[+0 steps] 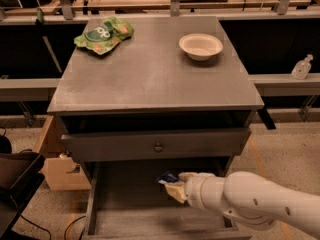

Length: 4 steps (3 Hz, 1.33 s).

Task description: Place rxbar blueberry into middle drawer

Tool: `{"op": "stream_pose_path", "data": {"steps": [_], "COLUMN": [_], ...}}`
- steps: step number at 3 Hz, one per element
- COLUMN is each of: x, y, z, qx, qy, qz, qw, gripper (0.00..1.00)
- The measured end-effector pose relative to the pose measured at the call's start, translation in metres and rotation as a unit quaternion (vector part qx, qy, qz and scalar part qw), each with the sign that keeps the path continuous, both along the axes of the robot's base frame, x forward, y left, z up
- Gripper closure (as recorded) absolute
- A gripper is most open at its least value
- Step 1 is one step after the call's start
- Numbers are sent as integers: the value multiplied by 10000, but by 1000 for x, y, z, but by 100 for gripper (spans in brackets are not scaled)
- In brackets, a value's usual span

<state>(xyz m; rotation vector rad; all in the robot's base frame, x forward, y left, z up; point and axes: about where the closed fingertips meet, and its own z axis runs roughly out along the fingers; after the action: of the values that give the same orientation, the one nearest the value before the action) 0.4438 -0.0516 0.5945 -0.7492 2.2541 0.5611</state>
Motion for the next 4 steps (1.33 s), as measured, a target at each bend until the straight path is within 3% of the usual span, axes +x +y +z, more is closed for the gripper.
{"op": "stream_pose_path", "data": {"steps": [1, 2, 3, 4], "x": [16, 10, 0, -5], "y": [31, 31, 13, -5], "z": [-46, -104, -166, -204], "qx": [41, 168, 373, 236], "qy": [-300, -293, -60, 240], "qz": [390, 606, 679, 770], "qw": [9988, 9976, 9970, 9965], "gripper": [100, 100, 100, 100]}}
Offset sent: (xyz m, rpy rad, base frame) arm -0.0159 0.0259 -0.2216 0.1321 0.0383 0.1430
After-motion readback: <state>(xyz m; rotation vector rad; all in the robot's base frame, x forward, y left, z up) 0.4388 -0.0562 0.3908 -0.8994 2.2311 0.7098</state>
